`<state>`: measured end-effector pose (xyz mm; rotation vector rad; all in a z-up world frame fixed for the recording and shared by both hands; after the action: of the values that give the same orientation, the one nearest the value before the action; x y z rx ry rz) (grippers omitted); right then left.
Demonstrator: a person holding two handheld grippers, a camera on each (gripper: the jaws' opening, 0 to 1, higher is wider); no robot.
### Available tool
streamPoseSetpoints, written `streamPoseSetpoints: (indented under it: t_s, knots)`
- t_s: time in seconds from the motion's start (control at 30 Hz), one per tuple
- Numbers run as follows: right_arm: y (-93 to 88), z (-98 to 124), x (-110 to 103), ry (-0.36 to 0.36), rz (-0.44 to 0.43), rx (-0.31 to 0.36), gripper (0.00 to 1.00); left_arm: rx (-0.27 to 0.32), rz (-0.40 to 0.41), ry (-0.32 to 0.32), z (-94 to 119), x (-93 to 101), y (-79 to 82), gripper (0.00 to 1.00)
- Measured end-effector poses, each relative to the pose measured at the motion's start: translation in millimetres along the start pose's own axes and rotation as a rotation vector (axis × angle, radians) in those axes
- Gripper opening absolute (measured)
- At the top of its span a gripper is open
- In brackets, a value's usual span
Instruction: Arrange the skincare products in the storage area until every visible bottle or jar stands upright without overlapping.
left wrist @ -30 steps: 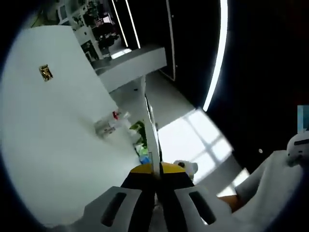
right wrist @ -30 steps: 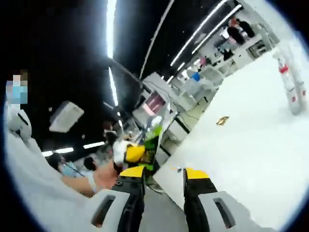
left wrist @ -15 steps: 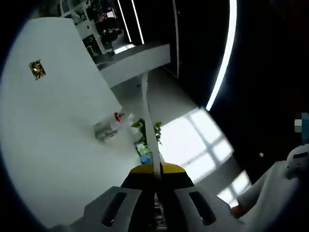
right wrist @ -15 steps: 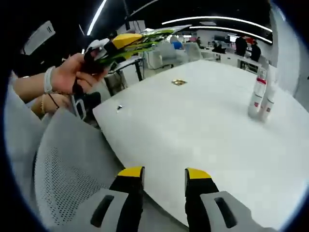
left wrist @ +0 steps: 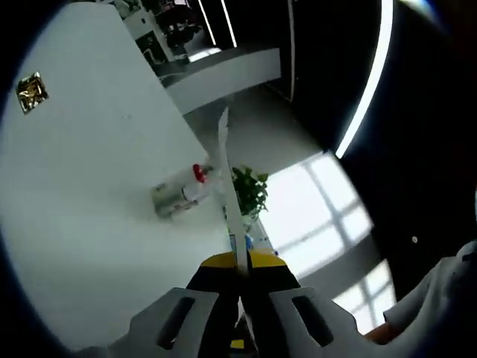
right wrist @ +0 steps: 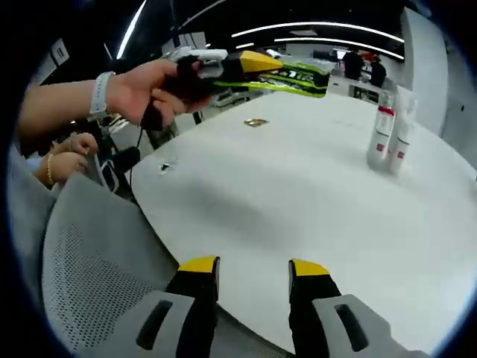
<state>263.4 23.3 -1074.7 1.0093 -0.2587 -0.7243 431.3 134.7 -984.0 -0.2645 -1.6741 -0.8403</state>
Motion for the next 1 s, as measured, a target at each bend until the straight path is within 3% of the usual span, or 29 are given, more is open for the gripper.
streamPoseSetpoints:
  t_s: [0.17, 0.37, 0.7, 0.9, 1.0]
  knots:
    - [-3.1, -0.7, 2.0, -0.008, 0.007, -0.008, 0.35, 0.004, 0.028, 0.042, -29.2, -24.1, 11.1, 0.00]
    - [-4.4, -1.2, 2.6, -0.009, -0.005, 0.000, 0.39, -0.068, 0.015, 0.096, -57.5, -53.1, 9.2, 0.00]
    - [-6.3, -1.8, 4.7, -0.021, -0.007, -0.007, 0.39, -0.067, 0.040, 0.213, -91.4, -114.3, 5.4, 0.00]
    - [-6.0, -2.2, 3.2, -0.018, -0.006, -0.003, 0.39, -0.071, 0.049, 0.254, -102.6, -122.7, -2.1, 0.00]
    - [-6.8, -2.7, 2.6, -0.017, 0.001, -0.007, 0.39, -0.106, 0.021, 0.264, -107.7, -124.3, -4.5, 0.00]
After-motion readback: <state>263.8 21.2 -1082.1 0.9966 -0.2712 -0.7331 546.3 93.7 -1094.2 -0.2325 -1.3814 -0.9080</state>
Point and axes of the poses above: the point that each gripper's makers call its tool centre point, and the gripper's own axes: z roughly backward along the fingers, x roughly to its right, y roughly out of its top, the point moved 2 cm from there along z, roughly backward along the fingers, and after that the axes turned 12 degrees about x, right-handed, at the moved point
